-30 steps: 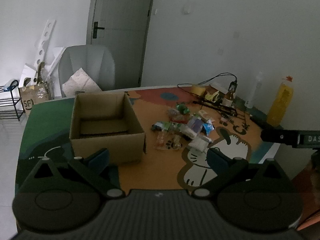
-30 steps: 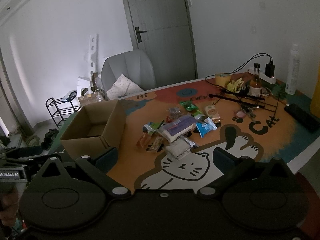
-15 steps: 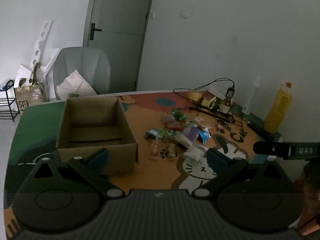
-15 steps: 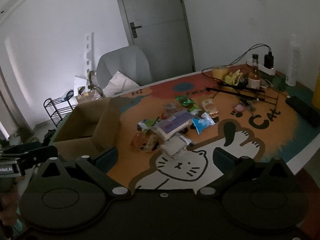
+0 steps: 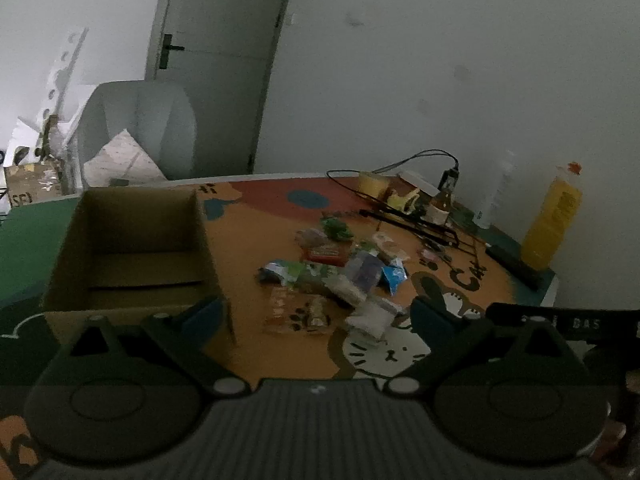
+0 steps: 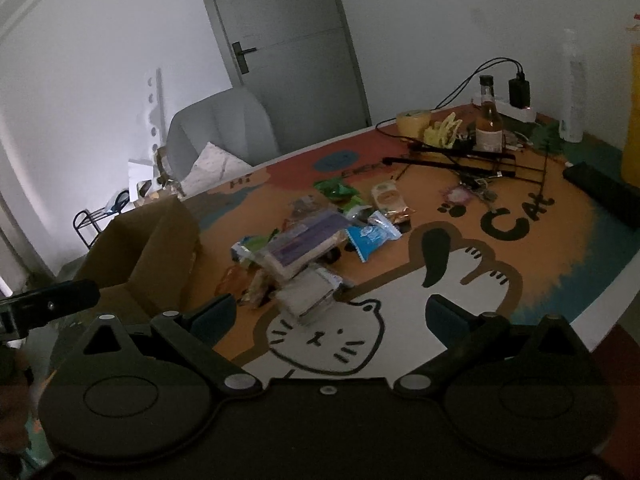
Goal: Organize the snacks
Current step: 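Grasp the red-and-white bar with left gripper while right gripper grasps blue packet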
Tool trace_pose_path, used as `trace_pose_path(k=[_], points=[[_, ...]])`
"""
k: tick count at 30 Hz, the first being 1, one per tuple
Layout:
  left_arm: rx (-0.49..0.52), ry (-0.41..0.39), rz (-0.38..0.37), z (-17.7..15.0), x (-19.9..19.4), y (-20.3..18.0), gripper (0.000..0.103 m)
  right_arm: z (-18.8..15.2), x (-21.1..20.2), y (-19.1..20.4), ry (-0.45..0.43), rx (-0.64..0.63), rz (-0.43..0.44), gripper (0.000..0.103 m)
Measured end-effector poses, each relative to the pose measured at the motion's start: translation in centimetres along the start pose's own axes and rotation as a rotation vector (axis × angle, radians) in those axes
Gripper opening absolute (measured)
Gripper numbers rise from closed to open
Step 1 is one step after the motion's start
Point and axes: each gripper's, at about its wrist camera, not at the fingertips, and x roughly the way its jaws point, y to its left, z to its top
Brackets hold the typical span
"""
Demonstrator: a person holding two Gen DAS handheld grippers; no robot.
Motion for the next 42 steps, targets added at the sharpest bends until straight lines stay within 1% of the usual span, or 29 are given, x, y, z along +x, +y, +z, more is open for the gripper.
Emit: trace_pose_path(k=[2, 5, 8, 10, 12, 15, 21, 25, 27, 29, 34, 38, 42], points=[[0.005, 0.009, -0.008, 0.1, 0.9, -0.4, 0.099, 0.0, 0.5, -0.5, -0.005, 0.007, 0.003, 0.103], [0.004, 0.013, -0.005, 0.0, 2.0, -0.8, 0.095, 0.1, 1.3, -1.2, -0.009, 0.012, 0.013, 0.101], [0.000, 0.030, -0.009, 0.1, 3.4, -1.1, 0.088, 0.2, 2.2, -1.8, -0.003, 0.021, 0.016, 0.095], [-0.002, 0.039, -0.009, 0.1, 4.2, -1.3, 0.084, 0.3, 2.9, -2.2, 0.004, 0.027, 0.023, 0.093], [-0.004, 0.046, -0.010, 0.2, 5.0, -1.4, 0.077, 0.4, 3.5, -2.6, 0.010, 0.029, 0.028, 0.088], [-0.010, 0.058, -0.005, 0.3, 6.3, -1.5, 0.071, 0.5, 4.4, -3.1, 0.014, 0.037, 0.035, 0.083], [-0.025, 0.086, 0.030, 0.5, 8.9, -1.4, 0.058, 0.8, 6.4, -4.1, 0.035, 0.066, 0.056, 0.075], [-0.039, 0.104, 0.054, 0.7, 10.5, -1.2, 0.052, 1.2, 7.7, -4.6, 0.047, 0.081, 0.069, 0.070], [-0.045, 0.107, 0.079, 0.7, 11.4, -1.2, 0.047, 1.4, 8.3, -5.0, 0.053, 0.089, 0.075, 0.066], [-0.060, 0.101, 0.107, 0.7, 12.0, -1.2, 0.042, 1.6, 9.0, -5.3, 0.059, 0.097, 0.079, 0.065], [-0.098, 0.089, 0.168, 0.7, 13.4, -0.9, 0.039, 2.2, 10.7, -6.0, 0.068, 0.127, 0.087, 0.061], [-0.118, 0.103, 0.200, 0.7, 14.5, -0.5, 0.038, 2.6, 12.3, -6.4, 0.085, 0.146, 0.108, 0.058], [-0.118, 0.120, 0.224, 0.5, 15.5, -0.4, 0.037, 3.0, 14.1, -6.8, 0.109, 0.178, 0.127, 0.055]])
